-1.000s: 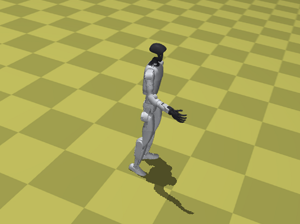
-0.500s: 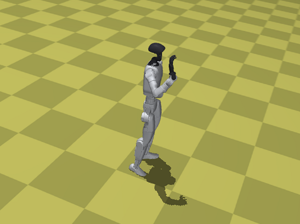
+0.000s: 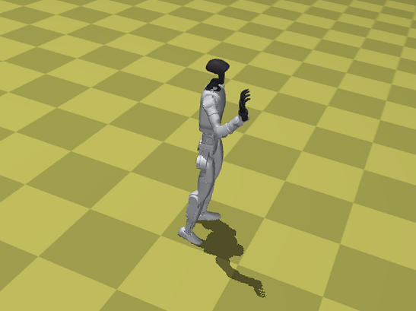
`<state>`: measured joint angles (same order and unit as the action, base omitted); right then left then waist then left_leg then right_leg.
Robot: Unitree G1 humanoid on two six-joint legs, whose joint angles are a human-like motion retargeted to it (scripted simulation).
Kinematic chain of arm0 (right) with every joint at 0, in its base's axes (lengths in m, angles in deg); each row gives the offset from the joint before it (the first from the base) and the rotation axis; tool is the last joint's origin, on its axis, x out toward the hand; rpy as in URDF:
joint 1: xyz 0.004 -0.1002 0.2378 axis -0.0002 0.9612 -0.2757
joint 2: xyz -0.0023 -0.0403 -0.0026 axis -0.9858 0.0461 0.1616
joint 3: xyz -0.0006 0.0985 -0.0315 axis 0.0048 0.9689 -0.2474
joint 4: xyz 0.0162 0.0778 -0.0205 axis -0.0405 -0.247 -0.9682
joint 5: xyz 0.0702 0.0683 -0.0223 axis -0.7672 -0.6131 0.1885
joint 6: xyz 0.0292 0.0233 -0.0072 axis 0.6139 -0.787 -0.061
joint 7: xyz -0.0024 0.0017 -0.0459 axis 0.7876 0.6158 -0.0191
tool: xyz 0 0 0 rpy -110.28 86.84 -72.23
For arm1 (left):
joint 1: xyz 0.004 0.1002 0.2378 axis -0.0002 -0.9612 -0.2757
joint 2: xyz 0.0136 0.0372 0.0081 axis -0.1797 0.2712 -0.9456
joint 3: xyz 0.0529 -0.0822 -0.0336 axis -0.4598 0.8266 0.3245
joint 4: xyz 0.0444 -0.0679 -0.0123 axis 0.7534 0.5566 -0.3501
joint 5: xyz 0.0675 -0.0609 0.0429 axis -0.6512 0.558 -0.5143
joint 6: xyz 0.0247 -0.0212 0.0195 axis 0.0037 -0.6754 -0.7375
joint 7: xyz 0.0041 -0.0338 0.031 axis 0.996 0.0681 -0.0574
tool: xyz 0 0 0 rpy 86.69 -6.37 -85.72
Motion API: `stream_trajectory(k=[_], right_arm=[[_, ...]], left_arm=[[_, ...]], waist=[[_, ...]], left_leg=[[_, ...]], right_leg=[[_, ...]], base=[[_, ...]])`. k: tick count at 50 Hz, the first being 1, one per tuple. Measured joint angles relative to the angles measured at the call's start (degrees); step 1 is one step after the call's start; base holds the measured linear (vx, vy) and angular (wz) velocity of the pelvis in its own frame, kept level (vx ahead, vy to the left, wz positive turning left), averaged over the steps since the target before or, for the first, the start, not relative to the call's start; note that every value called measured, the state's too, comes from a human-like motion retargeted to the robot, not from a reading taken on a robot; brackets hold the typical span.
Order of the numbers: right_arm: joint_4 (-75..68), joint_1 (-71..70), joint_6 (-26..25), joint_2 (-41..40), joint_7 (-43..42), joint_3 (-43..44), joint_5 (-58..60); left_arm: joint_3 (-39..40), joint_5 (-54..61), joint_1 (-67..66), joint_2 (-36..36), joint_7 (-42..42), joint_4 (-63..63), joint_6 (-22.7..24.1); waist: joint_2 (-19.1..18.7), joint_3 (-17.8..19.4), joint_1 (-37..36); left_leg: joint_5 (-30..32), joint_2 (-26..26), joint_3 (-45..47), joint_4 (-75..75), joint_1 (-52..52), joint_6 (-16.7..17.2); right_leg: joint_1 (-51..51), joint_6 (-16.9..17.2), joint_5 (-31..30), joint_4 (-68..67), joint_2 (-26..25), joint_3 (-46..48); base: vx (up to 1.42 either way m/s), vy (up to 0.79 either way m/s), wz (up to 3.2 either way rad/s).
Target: Upper body actions
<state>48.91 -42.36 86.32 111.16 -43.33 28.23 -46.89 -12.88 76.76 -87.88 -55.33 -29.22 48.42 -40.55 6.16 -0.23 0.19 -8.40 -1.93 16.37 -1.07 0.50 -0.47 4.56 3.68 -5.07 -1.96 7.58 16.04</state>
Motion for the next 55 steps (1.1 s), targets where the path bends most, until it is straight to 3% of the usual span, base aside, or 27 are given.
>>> stream_trajectory(k=[5,10,15,25,32,37,48,55], right_arm=[[-5.1,-2.1,-2.3,-7.6,3.7,0.3,-17.1],[-4.5,-2.3,1.5,-8.9,4.0,-1.1,-24.3],[0.3,-1.3,3.0,-2.7,1.5,-3.0,-12.5],[12.5,-3.6,15.7,13.3,-3.6,-11.3,14.5],[16.0,-3.7,14.2,17.4,-6.4,-13.1,23.2],[11.9,-0.9,11.9,13.7,-5.9,-9.3,17.5],[-3.0,1.8,0.0,-4.2,-6.4,2.5,-2.9],[-4.8,1.1,2.6,-11.6,-5.8,4.9,-21.3]], left_arm=[[0.4,-0.1,-0.1,-0.3,0.3,0.2,0.0],[0.4,-0.4,-0.3,-0.9,0.3,0.5,-0.2],[0.4,-0.3,0.1,-1.3,0.3,0.4,-0.4],[0.0,0.3,0.3,-0.9,0.1,-0.2,-0.3],[-0.4,0.1,0.3,0.0,0.1,-0.7,0.0],[-0.5,0.2,0.4,0.3,0.3,-0.3,0.0],[0.2,0.0,-0.2,0.2,0.2,-0.4,0.0],[0.7,0.2,-0.9,-0.8,0.5,0.6,-0.3]], waist=[[-0.1,0.3,0.2],[-0.3,0.9,0.1],[-0.6,1.9,0.2],[-0.9,1.6,0.0],[-1.2,1.3,0.3],[-1.2,0.8,0.3],[-0.8,0.9,-0.2],[-0.7,1.1,0.1]], left_leg=[[0.0,0.3,0.4,0.1,0.4,0.0],[0.2,0.3,1.1,0.7,1.5,-0.1],[0.1,0.3,1.0,0.8,2.6,-0.1],[0.0,-0.1,1.2,1.0,3.2,0.0],[0.0,-0.2,0.9,1.0,2.9,0.0],[-0.1,-0.3,0.3,0.8,2.5,0.0],[-0.4,-0.6,-0.8,0.3,2.2,-0.2],[-0.3,-0.5,-1.4,0.1,1.8,-0.3]], right_leg=[[0.2,-0.1,0.0,0.0,-0.3,-0.2],[1.0,-0.2,0.1,0.2,-0.6,-0.1],[2.2,-0.2,0.3,0.3,-0.9,0.1],[2.6,-0.2,0.5,0.2,-0.8,0.0],[2.5,-0.2,0.5,0.2,-0.7,0.4],[2.5,-0.1,0.6,0.3,-0.5,0.8],[2.8,-0.1,0.6,0.4,-0.5,1.0],[2.6,0.0,0.5,0.4,-0.7,1.1]], base=[[0.0,0.0,0.0],[0.0,0.0,0.0],[0.0,0.0,0.0],[0.0,0.0,0.0],[0.0,0.0,0.0],[0.0,0.0,0.0],[0.0,0.0,0.0],[0.0,0.0,0.0]])
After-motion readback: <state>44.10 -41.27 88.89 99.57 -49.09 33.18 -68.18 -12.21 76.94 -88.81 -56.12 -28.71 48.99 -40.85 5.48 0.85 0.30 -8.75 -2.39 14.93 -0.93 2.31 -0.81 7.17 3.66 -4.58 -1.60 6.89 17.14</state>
